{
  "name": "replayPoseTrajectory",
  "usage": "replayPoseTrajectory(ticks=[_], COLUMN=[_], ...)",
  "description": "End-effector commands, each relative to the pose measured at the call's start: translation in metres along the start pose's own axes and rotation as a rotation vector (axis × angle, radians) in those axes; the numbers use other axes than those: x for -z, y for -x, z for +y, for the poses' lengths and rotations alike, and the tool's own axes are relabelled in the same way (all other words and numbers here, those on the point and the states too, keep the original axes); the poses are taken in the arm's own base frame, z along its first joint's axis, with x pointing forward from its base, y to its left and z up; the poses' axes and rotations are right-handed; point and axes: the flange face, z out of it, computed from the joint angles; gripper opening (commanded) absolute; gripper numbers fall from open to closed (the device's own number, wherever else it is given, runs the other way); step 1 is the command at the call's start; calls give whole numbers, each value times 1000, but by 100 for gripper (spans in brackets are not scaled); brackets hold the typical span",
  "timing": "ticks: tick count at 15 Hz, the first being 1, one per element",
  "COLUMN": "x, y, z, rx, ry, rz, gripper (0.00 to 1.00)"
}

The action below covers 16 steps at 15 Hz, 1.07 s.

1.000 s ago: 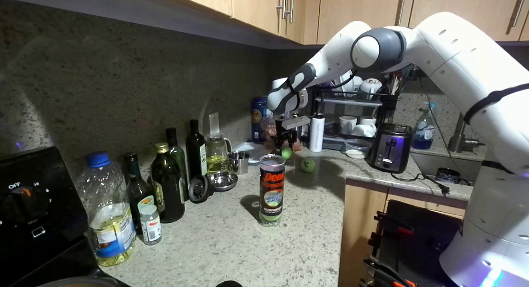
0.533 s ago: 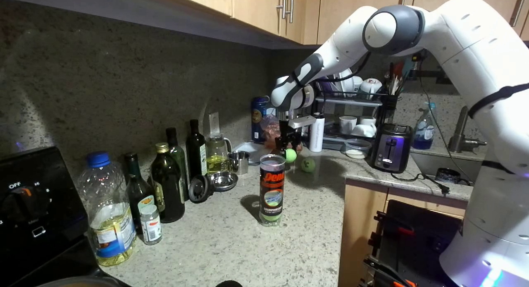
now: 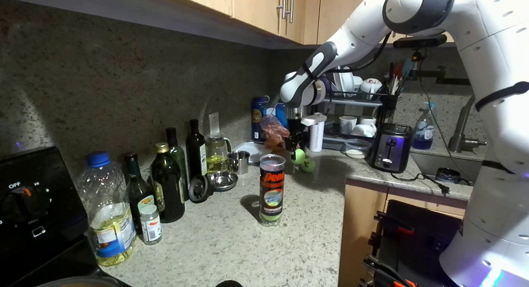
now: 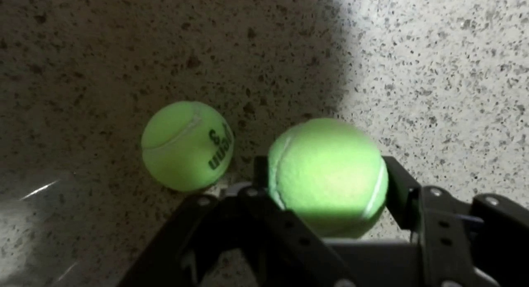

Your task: Put the two tennis balls inside the container then place the black lid on top of the container

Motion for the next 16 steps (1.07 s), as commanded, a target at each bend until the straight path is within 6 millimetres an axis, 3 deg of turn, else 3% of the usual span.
replayPoseTrajectory(ticks=[1, 9, 12, 13, 16], x=[16, 40, 50, 39, 47], y=[38, 87, 92, 79, 83], z=[-14, -33, -33, -30, -31], rx=[100, 304, 320, 302, 308], ry=[-21, -40, -45, -31, -33], rz=[32, 52, 80, 44, 59], gripper=[42, 42, 42, 67, 67])
